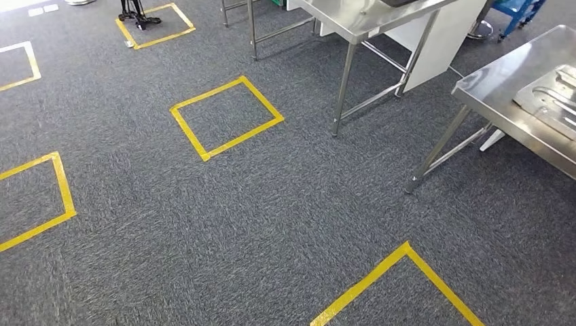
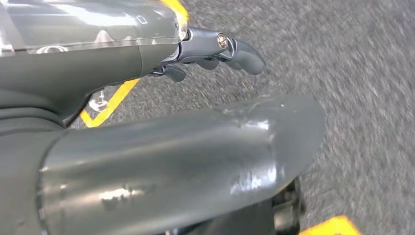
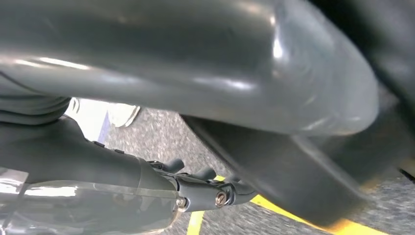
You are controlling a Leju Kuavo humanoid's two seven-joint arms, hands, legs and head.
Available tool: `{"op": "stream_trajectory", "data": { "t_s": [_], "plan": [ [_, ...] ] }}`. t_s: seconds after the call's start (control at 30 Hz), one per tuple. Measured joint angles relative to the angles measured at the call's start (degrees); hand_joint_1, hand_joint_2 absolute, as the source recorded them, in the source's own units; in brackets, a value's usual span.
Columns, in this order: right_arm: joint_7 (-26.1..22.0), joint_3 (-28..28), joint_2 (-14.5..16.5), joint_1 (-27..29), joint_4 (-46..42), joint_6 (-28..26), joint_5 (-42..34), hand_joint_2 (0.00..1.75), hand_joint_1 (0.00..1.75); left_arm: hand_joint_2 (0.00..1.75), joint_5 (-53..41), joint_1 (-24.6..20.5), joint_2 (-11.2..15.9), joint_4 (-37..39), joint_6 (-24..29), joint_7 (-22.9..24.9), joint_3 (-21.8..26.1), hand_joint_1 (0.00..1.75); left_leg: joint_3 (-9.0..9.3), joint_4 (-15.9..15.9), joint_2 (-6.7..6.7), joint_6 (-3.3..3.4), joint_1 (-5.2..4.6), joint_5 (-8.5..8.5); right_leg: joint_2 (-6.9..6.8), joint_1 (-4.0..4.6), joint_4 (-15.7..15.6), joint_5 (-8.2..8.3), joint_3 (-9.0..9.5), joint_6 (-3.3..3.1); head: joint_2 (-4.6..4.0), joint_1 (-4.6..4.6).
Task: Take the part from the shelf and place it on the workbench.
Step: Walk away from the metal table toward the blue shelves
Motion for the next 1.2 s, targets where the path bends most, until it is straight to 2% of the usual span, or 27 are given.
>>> {"op": "stream_trajectory", "data": {
  "t_s": [0.07,0.1,0.13,0.17,0.2,0.23,0.27,0.3,0.37,0.43,0.5,0.57,0.6,0.63,0.67,0.7,0.73,0.8,0.87,0.9,0.93,1.0,1.07,1.1,1.13,1.17,1.2],
  "plan": [
    [0.0,0.1,0.0,0.2,0.0,-0.1,0.1,0.00,0.00,0.00,0.3,-0.1,0.0,0.0,-0.4,-0.2,0.1,0.00,-0.20,-0.1,-1.23,0.37,0.10,0.31,3.03,-0.31,7.0,-3.86,-3.25,0.27,0.00,0.29],
    [0.1,0.1,0.0,0.2,0.0,-0.2,0.2,0.00,0.00,0.00,0.4,-0.1,0.0,0.0,-0.6,-0.3,0.2,0.00,-0.33,-0.1,-1.93,0.40,0.08,0.35,3.55,-0.39,10.4,-5.24,-4.90,0.37,0.00,0.34],
    [0.2,0.1,0.0,0.2,0.0,-0.4,0.3,0.00,0.00,0.00,0.5,-0.1,0.1,0.0,-0.8,-0.3,0.3,0.00,-0.36,0.0,-2.66,0.41,0.08,0.36,3.71,-0.45,12.2,-5.44,-5.80,0.47,0.01,0.35],
    [0.3,0.1,0.1,0.2,0.0,-0.4,0.3,0.00,0.00,0.00,0.5,-0.1,0.1,0.0,-0.9,-0.3,0.3,0.00,-0.36,0.1,-3.46,0.36,0.10,0.35,3.79,-0.51,12.0,-4.45,-5.74,0.52,0.01,0.35],
    [0.5,0.1,0.2,0.2,0.0,-0.4,0.4,0.00,0.00,0.00,0.5,-0.1,0.1,0.0,-1.0,-0.3,0.4,0.00,-0.33,0.3,-4.33,0.26,0.14,0.31,4.03,-0.62,9.7,-2.45,-4.71,0.54,0.01,0.36],
    [0.7,0.1,0.2,0.2,0.0,-0.4,0.4,0.00,0.00,0.00,0.4,-0.1,0.1,0.0,-1.1,-0.2,0.4,0.00,-0.34,0.6,-5.17,0.10,0.18,0.22,4.75,-0.79,6.0,-0.15,-3.11,0.53,0.01,0.37],
    [0.9,0.1,0.2,0.2,0.0,-0.3,0.4,0.00,0.00,0.00,0.4,-0.1,0.1,0.0,-1.1,-0.2,0.4,0.00,-0.47,0.9,-5.93,-0.19,0.12,0.11,6.15,-0.94,2.6,1.41,-1.61,0.48,0.01,0.39],
    [1.1,0.1,0.3,0.2,0.0,-0.3,0.4,0.00,0.00,0.00,0.3,-0.2,0.1,0.0,-1.1,-0.1,0.4,0.00,-0.72,1.3,-6.62,-0.52,0.08,0.05,7.46,-1.06,0.0,2.30,-0.54,0.34,0.01,0.39],
    [1.2,0.1,0.4,0.1,0.0,0.0,0.4,0.00,0.00,0.00,0.1,-0.2,0.1,0.0,-1.1,0.0,0.4,0.00,-1.37,1.6,-7.81,-1.31,0.10,0.18,8.77,-0.95,-1.4,2.17,-0.09,-0.07,0.01,0.42],
    [1.0,0.1,0.4,0.0,0.0,0.7,0.3,0.00,0.00,0.00,0.0,-0.1,0.1,0.0,-1.1,0.1,0.4,0.00,-1.87,1.7,-8.46,-2.01,0.29,0.33,7.57,-0.95,-1.7,2.40,-0.11,-0.80,0.01,0.46],
    [0.8,0.1,0.3,-0.1,0.0,1.3,0.3,0.00,0.00,0.00,-0.1,0.0,0.2,0.0,-1.1,0.2,0.5,0.00,-3.10,4.1,-6.29,-2.49,0.23,-1.16,6.11,-1.04,-2.1,2.69,0.04,-1.67,0.01,0.07],
    [0.7,0.1,0.3,0.2,0.0,1.7,0.3,0.00,0.00,0.00,-0.2,-0.1,0.2,0.0,-1.0,0.2,0.5,0.00,-6.22,10.9,-3.22,-2.77,0.21,-4.64,4.39,-0.74,-2.2,2.68,0.08,-2.18,0.01,-0.38],
    [0.6,0.1,0.2,0.3,0.0,1.8,0.3,0.00,0.00,0.00,-0.3,-0.2,0.2,0.0,-1.0,0.3,0.5,0.00,-7.97,14.6,-2.53,-2.88,0.27,-6.15,3.45,-0.56,-2.2,2.61,0.05,-2.31,0.01,-0.45],
    [0.6,0.1,0.2,0.3,0.0,1.9,0.3,0.00,0.00,0.00,-0.3,-0.2,0.2,0.0,-1.0,0.3,0.5,0.00,-9.09,17.2,-2.16,-2.93,0.31,-6.84,2.56,-0.40,-2.2,2.53,0.06,-2.40,0.01,-0.43],
    [0.6,0.1,0.2,0.3,0.0,1.9,0.3,0.00,0.00,0.00,-0.3,-0.1,0.2,0.0,-1.0,0.3,0.5,0.00,-9.22,17.7,-1.96,-2.90,0.34,-6.49,1.75,-0.29,-2.2,2.45,0.10,-2.45,0.01,-0.45],
    [0.6,0.1,0.2,0.3,0.0,2.0,0.3,0.00,0.00,0.00,-0.3,0.0,0.2,0.0,-1.1,0.3,0.5,0.00,-8.15,15.9,-1.72,-2.76,0.33,-5.13,1.02,-0.20,-2.1,2.36,0.20,-2.47,0.00,-0.45],
    [0.6,0.1,0.2,0.3,0.0,2.0,0.3,0.00,0.00,0.00,-0.3,0.0,0.2,0.0,-1.1,0.3,0.5,0.00,-6.11,12.2,-1.08,-2.45,0.25,-3.25,0.35,-0.11,-2.1,2.24,0.38,-2.44,0.00,-0.45],
    [0.6,0.1,0.2,0.3,0.0,2.1,0.4,0.00,0.00,0.00,-0.3,-0.1,0.2,0.0,-1.1,0.3,0.5,0.00,-2.17,4.8,1.34,-1.67,-0.31,-0.94,-0.89,0.16,-2.1,1.95,0.69,-2.14,0.00,-0.43],
    [0.6,0.1,0.2,0.3,0.0,2.2,0.4,0.00,0.00,0.00,-0.3,-0.3,0.2,0.0,-1.3,0.2,0.5,0.00,-0.95,2.0,2.48,-1.09,-0.89,-0.74,-2.03,0.33,-2.1,1.75,0.82,-1.64,0.01,-0.36],
    [0.6,0.1,0.2,0.2,0.0,2.3,0.4,0.00,0.00,0.00,-0.3,-0.2,0.2,0.0,-1.4,0.2,0.5,0.00,-1.10,1.9,1.90,-0.88,-1.00,-0.60,-2.60,0.35,-2.2,1.73,0.95,-1.39,0.01,-0.35],
    [0.6,0.1,0.2,0.1,0.0,2.4,0.4,0.00,0.00,0.00,-0.3,-0.1,0.2,0.0,-1.5,0.2,0.6,0.00,-1.02,1.5,1.32,-0.64,-0.83,-0.38,-2.64,0.28,-2.2,1.60,1.11,-1.08,0.01,-0.34],
    [0.6,0.1,0.2,0.1,0.0,2.6,0.5,0.00,0.00,0.00,-0.3,0.0,0.3,0.0,-1.7,0.1,0.6,0.00,-0.74,0.7,0.17,-0.08,-0.45,0.18,-0.33,0.10,-0.6,0.15,0.66,-0.50,0.01,-0.21],
    [0.6,0.1,0.1,0.3,0.0,2.7,0.5,0.00,0.00,0.00,-0.3,-0.2,0.3,0.0,-2.0,0.1,0.6,0.00,-0.74,0.3,-0.97,0.34,-0.28,0.61,2.83,-0.11,5.3,-3.30,-2.16,-0.17,0.00,0.05],
    [0.5,0.1,0.1,0.3,0.0,2.8,0.5,0.00,0.00,0.00,-0.3,-0.3,0.3,0.0,-2.2,0.1,0.6,0.00,-0.88,0.4,-1.59,0.46,-0.29,0.72,3.47,-0.17,8.9,-4.95,-4.05,-0.09,-0.01,0.12],
    [0.5,0.1,0.0,0.3,0.0,2.8,0.5,0.00,0.00,0.00,-0.3,-0.3,0.3,0.0,-2.4,0.1,0.6,0.00,-0.95,0.4,-2.25,0.48,-0.29,0.78,3.72,-0.22,11.7,-5.76,-5.48,0.01,-0.01,0.14],
    [0.5,0.1,0.0,0.3,0.0,2.8,0.5,0.00,0.00,0.00,-0.3,-0.2,0.3,0.0,-2.5,0.1,0.6,0.00,-0.97,0.5,-2.85,0.45,-0.26,0.82,3.82,-0.28,12.8,-5.45,-6.05,0.12,0.00,0.14],
    [0.6,0.1,0.0,0.3,0.0,2.5,0.6,0.00,0.00,0.00,-0.3,-0.1,0.3,0.0,-2.6,0.2,0.6,0.00,-0.97,0.7,-3.48,0.37,-0.22,0.84,3.89,-0.38,11.5,-3.90,-5.51,0.21,0.00,0.15]
  ]
}}
